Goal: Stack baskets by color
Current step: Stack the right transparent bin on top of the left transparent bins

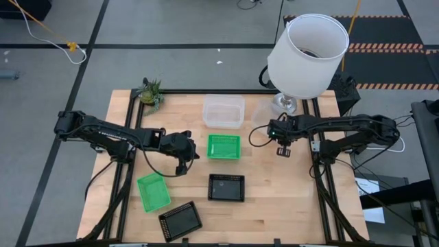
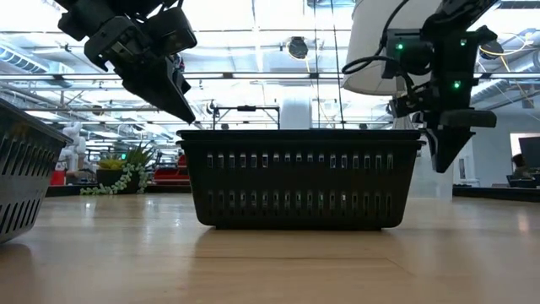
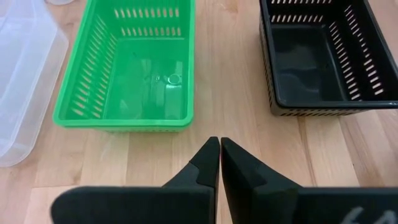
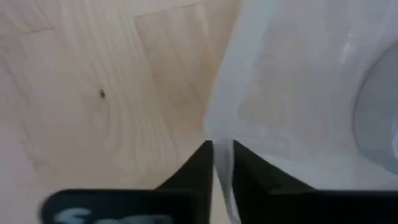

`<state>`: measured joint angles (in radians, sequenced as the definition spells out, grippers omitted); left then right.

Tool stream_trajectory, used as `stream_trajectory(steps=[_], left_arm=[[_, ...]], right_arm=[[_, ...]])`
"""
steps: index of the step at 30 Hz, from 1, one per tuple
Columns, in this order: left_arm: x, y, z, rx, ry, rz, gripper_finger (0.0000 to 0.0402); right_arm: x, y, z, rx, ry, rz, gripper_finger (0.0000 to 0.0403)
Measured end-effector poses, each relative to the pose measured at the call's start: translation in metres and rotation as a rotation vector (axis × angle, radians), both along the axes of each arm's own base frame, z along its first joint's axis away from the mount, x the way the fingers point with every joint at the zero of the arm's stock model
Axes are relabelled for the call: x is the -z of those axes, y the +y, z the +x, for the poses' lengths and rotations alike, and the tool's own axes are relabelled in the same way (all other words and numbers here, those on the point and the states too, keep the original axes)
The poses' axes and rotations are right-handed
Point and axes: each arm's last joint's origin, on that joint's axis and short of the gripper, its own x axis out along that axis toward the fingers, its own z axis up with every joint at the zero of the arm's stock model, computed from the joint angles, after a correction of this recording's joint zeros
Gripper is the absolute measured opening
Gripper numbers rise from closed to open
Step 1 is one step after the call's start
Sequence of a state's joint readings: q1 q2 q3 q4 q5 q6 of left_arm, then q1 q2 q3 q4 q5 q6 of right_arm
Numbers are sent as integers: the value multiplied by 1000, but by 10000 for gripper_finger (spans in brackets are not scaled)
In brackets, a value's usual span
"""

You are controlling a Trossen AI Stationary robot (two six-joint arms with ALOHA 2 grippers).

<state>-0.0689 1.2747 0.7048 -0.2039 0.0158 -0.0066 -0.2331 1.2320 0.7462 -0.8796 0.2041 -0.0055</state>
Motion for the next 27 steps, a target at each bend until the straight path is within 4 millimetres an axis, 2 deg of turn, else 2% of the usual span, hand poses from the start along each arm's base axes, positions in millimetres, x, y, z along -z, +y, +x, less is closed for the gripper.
stream_trajectory(steps=[3, 13, 20, 27], left_arm=[[0, 0, 0, -6, -1, 11, 19], [0, 1, 0, -5, -3, 20, 19], [0, 1, 0, -5, -2, 20, 19], [0, 1, 0, -6, -2, 20, 19]], right_arm=[[-6, 1, 1, 14, 8, 3, 9], [-54, 19, 19, 41, -79, 4, 6], [-93, 41, 34, -54, -214, -20, 4], [-129, 55, 41, -125, -304, -71, 3]])
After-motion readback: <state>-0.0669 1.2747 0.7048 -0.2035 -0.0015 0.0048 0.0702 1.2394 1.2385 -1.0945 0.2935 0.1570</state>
